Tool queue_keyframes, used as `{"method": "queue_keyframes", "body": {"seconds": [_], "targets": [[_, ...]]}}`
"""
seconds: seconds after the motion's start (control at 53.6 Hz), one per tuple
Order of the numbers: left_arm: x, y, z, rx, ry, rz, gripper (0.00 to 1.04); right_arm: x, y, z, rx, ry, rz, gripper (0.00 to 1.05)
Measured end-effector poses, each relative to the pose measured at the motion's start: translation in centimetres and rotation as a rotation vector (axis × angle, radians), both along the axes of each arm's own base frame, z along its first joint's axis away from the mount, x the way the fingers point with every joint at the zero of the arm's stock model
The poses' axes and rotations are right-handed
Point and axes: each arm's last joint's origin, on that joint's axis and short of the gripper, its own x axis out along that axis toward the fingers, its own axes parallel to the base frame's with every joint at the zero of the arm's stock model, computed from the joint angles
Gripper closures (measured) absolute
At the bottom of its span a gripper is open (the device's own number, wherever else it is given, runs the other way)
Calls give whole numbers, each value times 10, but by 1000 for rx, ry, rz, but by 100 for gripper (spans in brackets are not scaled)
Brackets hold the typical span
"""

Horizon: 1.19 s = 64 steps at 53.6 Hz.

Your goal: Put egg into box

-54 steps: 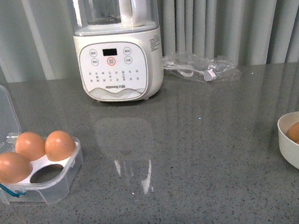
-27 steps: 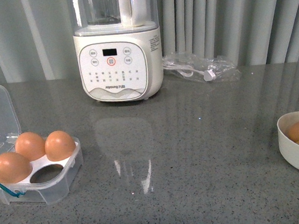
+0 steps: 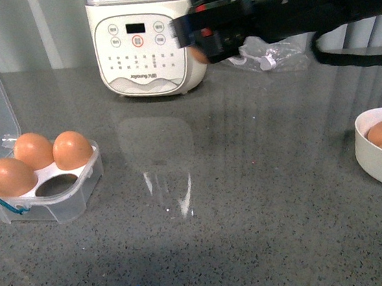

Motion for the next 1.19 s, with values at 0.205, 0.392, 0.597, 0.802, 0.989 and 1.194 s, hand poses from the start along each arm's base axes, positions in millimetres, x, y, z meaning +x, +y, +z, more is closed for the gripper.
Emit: {"method": "queue_keyframes", "body": {"seconds": [0.205, 0.392, 0.597, 0.802, 0.989, 1.194], "targets": [[0, 0, 0, 0, 0, 0, 7, -8, 30, -14, 7, 10, 242, 62], [0, 0, 0, 0, 0, 0, 7, -19, 38, -23, 7, 5, 383, 62], [0, 0, 0, 0, 0, 0, 7, -29, 51, -35, 12, 5, 455, 62], [0, 0, 0, 0, 0, 0, 7, -21, 73, -46, 1, 23, 486, 62], [0, 0, 0, 0, 0, 0, 7, -4, 101, -50, 3, 22, 481, 62], [0, 0, 0, 0, 0, 0, 7, 6, 119, -48, 18, 45, 485, 62]]}}
